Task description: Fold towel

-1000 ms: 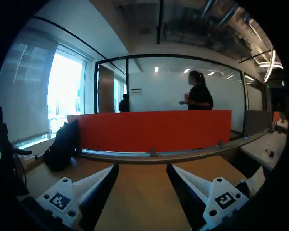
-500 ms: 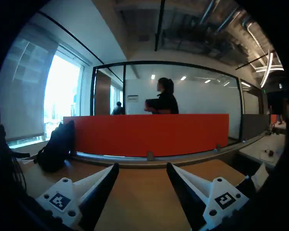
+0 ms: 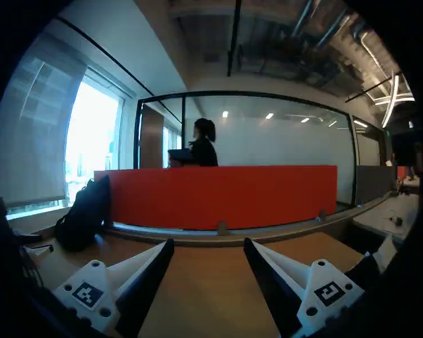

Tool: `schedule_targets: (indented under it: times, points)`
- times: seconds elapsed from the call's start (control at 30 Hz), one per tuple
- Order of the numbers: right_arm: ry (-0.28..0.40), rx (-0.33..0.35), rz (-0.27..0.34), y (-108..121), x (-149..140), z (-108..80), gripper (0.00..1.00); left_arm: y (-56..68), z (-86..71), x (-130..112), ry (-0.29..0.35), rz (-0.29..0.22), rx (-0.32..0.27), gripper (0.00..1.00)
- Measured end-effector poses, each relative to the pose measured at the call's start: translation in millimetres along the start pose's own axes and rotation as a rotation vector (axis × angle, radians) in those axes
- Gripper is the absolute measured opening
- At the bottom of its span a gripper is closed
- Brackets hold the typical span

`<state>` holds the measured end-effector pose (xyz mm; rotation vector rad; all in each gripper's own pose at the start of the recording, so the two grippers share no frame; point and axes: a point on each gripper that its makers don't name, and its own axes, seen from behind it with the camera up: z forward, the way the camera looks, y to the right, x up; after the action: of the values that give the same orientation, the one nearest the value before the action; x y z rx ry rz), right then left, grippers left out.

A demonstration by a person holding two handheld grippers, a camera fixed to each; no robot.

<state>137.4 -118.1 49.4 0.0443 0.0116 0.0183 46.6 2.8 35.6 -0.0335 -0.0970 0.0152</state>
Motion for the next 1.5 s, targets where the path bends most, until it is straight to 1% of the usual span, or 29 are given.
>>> schedule_targets:
  times: [0.2,0.47,0.93,1.37,1.5]
  points:
    - [0.008,0.01,-0.009,-2,-5,-0.6,0.96,-1.9,-8.4,-13,0.013,0.002,0.011,0.93]
    - [0.014,0.017,-0.023,-5,-13,-7.6,0.96,1.0,-18.2,-29,0.029,-0.007,0.011,0.93]
    - [0.024,0.001,-0.038,6,-19,-18.5,0.96,0.8,-23.3,-54,0.051,-0.026,0.022,0.93]
    - [0.025,-0.002,-0.047,9,-21,-22.4,0.96,-0.5,-30.8,-50,0.095,-0.02,0.03,0.93]
    - [0.024,0.001,-0.049,9,-22,-22.4,0.96,-0.3,-31.7,-50,0.098,-0.018,0.029,0.93]
